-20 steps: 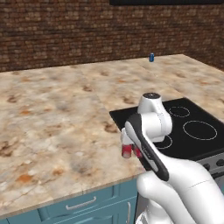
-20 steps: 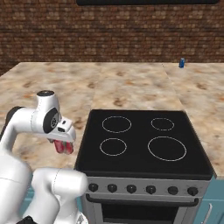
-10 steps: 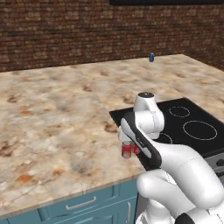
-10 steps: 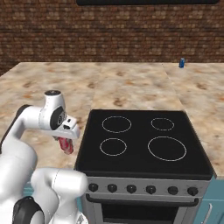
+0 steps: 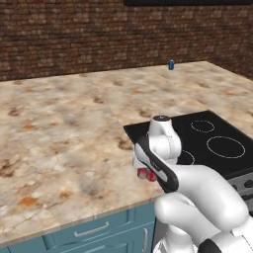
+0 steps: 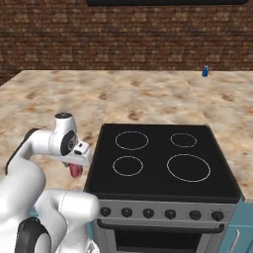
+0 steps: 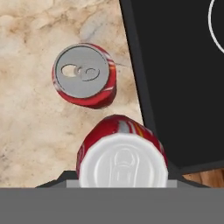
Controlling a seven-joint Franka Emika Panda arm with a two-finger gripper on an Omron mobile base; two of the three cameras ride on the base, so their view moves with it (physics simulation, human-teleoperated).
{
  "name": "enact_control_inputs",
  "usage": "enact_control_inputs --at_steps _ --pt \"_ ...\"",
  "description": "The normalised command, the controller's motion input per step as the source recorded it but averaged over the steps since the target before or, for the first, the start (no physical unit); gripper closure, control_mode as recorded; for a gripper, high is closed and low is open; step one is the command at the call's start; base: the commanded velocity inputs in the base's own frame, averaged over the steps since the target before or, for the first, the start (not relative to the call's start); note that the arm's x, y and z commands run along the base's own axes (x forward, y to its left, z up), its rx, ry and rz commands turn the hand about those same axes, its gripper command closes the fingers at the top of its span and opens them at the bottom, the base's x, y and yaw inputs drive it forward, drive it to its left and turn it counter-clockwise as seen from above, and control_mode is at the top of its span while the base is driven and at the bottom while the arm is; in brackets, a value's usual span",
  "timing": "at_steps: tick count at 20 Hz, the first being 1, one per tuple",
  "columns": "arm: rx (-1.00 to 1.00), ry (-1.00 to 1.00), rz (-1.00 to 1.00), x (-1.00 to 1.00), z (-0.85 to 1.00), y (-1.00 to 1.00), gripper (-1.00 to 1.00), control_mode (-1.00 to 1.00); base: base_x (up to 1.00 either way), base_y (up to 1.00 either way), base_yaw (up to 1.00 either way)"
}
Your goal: Four empty soda cans are scattered around the kitchen. Gather all the cans and cluster them next to the stove for recycling.
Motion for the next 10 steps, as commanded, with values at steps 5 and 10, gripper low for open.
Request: enact_control_inputs --at_steps 5,10 --pt "0.00 0.00 0.00 0.00 -0.33 0.00 1.00 -1.00 0.00 0.00 0.00" --pt "0.00 0.00 0.00 0.00 -0.32 0.00 1.00 -1.00 0.00 0.00 0.00"
